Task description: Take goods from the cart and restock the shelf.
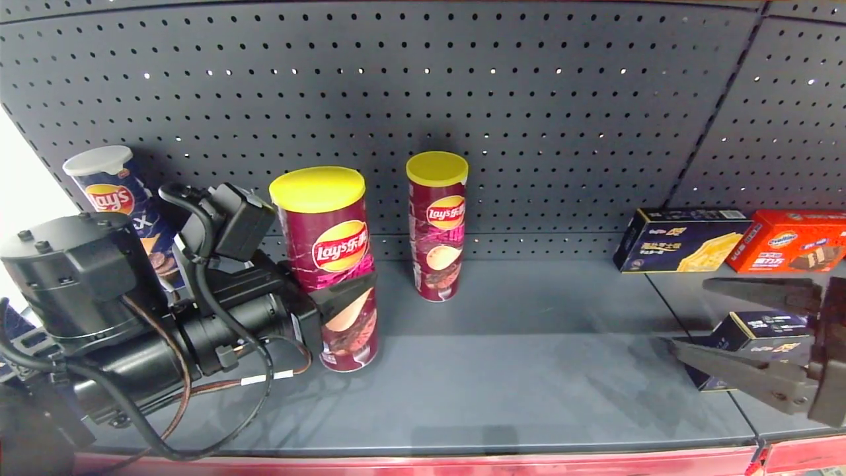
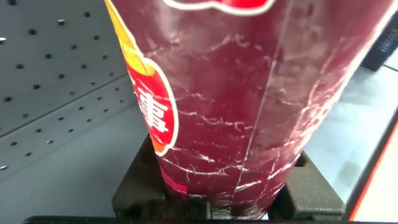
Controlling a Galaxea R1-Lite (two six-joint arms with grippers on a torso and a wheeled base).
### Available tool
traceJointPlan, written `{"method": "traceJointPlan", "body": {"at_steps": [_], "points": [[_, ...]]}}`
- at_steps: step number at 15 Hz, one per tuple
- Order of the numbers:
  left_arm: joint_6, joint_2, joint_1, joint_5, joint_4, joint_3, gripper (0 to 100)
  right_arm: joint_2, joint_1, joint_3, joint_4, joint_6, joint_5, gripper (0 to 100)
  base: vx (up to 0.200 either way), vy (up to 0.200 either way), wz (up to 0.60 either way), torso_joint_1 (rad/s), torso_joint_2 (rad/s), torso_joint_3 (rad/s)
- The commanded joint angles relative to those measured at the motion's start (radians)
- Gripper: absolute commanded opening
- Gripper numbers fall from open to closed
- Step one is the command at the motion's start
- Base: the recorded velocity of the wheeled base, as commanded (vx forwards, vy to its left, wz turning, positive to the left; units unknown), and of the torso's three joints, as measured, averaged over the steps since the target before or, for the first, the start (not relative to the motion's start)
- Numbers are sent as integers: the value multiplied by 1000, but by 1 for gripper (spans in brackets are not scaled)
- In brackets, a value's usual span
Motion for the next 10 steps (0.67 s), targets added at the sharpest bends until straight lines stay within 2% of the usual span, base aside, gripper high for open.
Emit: {"method": "traceJointPlan", "body": {"at_steps": [1, 2, 5, 7, 10], "points": [[1, -5, 17, 1, 0, 0, 0, 118, 12, -37, -38, 0, -3, 100, 0, 0, 0, 0, 0, 0], [1, -9, 21, 1, 0, 0, 0, 208, 13, -82, -123, 0, 0, 100, 0, 0, 0, 0, 0, 0], [1, -10, 40, 1, 0, 1, 0, 326, 35, -126, -232, -5, 32, 100, 0, 0, 0, 0, 0, 0], [1, -10, 41, 1, 0, 0, 0, 409, 39, -155, -317, -6, 95, 100, 0, 0, 0, 0, 0, 0], [1, -10, 43, 1, 0, 1, 0, 559, 33, -303, -372, -6, 201, 100, 0, 0, 0, 0, 0, 0]]}}
